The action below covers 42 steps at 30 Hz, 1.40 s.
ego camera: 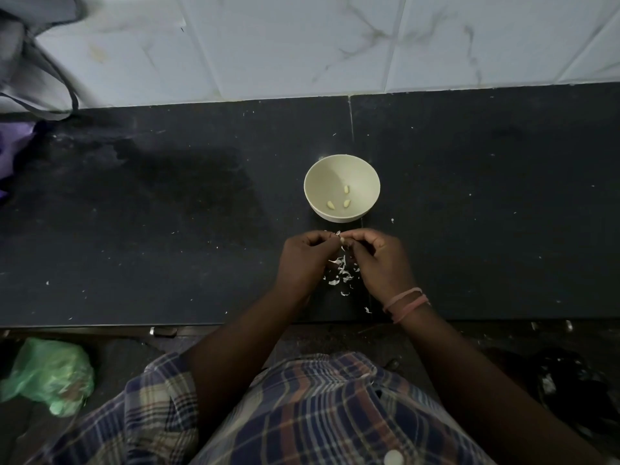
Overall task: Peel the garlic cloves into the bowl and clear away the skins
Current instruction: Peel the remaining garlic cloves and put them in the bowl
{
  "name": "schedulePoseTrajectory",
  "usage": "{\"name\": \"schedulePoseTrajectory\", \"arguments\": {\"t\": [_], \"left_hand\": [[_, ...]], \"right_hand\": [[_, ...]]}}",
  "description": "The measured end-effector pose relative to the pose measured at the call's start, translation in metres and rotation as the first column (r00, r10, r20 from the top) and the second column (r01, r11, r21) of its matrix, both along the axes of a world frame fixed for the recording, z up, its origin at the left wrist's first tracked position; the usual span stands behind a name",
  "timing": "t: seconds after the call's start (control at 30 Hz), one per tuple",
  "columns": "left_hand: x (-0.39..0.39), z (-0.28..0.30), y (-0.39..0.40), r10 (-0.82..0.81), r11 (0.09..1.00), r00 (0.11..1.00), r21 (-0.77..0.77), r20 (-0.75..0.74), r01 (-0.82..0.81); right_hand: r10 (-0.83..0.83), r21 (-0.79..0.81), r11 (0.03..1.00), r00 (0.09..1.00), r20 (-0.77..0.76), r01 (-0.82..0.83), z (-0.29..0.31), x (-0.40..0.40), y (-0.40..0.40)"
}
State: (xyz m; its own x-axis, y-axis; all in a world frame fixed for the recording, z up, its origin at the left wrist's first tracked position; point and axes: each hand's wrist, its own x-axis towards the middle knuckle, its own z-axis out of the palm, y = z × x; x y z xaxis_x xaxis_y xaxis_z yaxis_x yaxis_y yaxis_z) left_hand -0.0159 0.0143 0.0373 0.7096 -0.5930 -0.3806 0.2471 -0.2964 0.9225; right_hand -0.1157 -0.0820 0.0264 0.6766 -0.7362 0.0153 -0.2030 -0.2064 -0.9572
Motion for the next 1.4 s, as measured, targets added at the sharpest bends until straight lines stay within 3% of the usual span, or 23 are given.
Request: {"name": "schedulePoseTrajectory", "arguments": {"t": [0.33, 0.53, 0.77, 0.93, 1.13, 1.4], "left_hand": [[0.008, -0.005, 0.001, -0.052, 0.998, 0.998, 0.021, 0.044, 0.051], [0.002, -0.004, -0.003, -0.01, 0.998, 0.986, -0.07, -0.167, -0.002], [0.001, -0.007, -0.002, -0.015, 0.997, 0.985, -0.074, -0.174, 0.002], [0.001, -0.009, -0.001, -0.012, 0.998, 0.983, -0.064, -0.182, 0.001], [0.001, -0.007, 0.0, 0.049, 0.992, 0.969, -0.1, -0.244, -0.076], [0.005, -0.017, 0.001, 0.108, 0.994, 0.992, 0.024, -0.071, -0.106]], "right_hand": [[0.017, -0.047, 0.999, 1.0, -0.023, -0.018, -0.003, 0.002, -0.001], [0.025, -0.007, 1.0, 1.0, -0.006, -0.025, 0.001, 0.0, 0.0], [0.051, -0.007, 0.999, 0.999, -0.017, -0.051, -0.002, -0.001, 0.003], [-0.011, 0.161, 0.987, 0.999, 0.041, 0.004, -0.001, 0.001, 0.004], [-0.101, 0.469, 0.882, 0.991, 0.085, 0.05, -0.008, 0.003, 0.005], [-0.114, 0.45, 0.891, 0.991, 0.075, 0.068, -0.004, 0.002, 0.005]]}}
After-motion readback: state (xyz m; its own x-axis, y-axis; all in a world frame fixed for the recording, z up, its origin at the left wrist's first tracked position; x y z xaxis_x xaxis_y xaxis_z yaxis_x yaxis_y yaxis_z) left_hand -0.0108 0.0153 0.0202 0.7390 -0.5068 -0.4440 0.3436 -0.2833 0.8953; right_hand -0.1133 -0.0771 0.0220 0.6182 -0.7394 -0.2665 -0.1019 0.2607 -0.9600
